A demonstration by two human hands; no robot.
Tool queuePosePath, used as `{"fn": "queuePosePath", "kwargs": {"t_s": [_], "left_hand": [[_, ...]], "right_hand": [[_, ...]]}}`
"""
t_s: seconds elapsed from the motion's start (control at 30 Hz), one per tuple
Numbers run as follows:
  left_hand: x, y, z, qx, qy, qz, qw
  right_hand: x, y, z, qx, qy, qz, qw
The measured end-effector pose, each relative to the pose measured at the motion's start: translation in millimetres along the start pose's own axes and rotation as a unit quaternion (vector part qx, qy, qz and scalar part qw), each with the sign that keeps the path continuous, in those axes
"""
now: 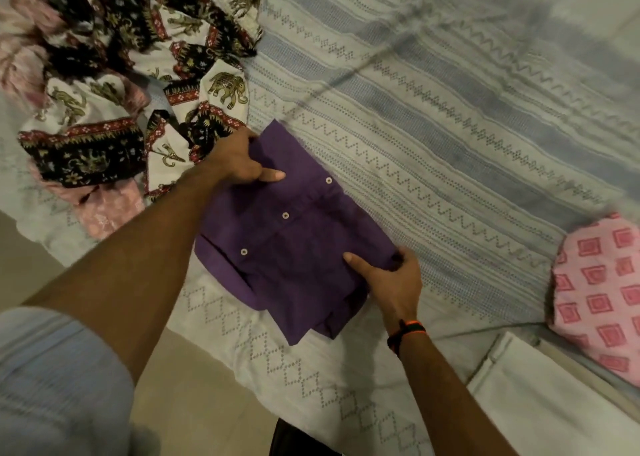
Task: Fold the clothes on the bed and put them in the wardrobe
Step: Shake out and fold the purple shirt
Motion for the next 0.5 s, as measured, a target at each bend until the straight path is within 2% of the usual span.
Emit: {"fn": "queuePosePath", "kwargs": {"t_s": [0.1,0.17,0.37,0.5], "left_hand": [[7.9,-7.3,0.5,0.051,0.027,-0.005,0.998],[9.6,-11.3,-2.1,0.061,0.032,-0.011,0.998],[5.0,-2.4,-16.7,0.023,0.039,-0.059,0.997],[-8.4,2.2,-39.8,0.017,0.015,-0.156,0.987]], "right_hand": [[-15.9,-15.4,1.7,0.083,-0.059,0.072,0.992],[-16.6,-22.3,-4.6,0.104,-0.064,0.082,0.989],[2.9,-24.8,-8.2,0.116,-0.057,0.137,0.982],[34.0,0.9,-6.0,0.103,-0.014,0.152,0.983]]}}
Point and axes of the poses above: each hand's wrist, its own z-axis towards the middle knuckle, its own y-axis out of the back of the hand, x = y × z, the point moved 9 cm from there along z, towards the middle knuckle, and after that the axes turned 7 degrees about -y, right-handed, at the moved point
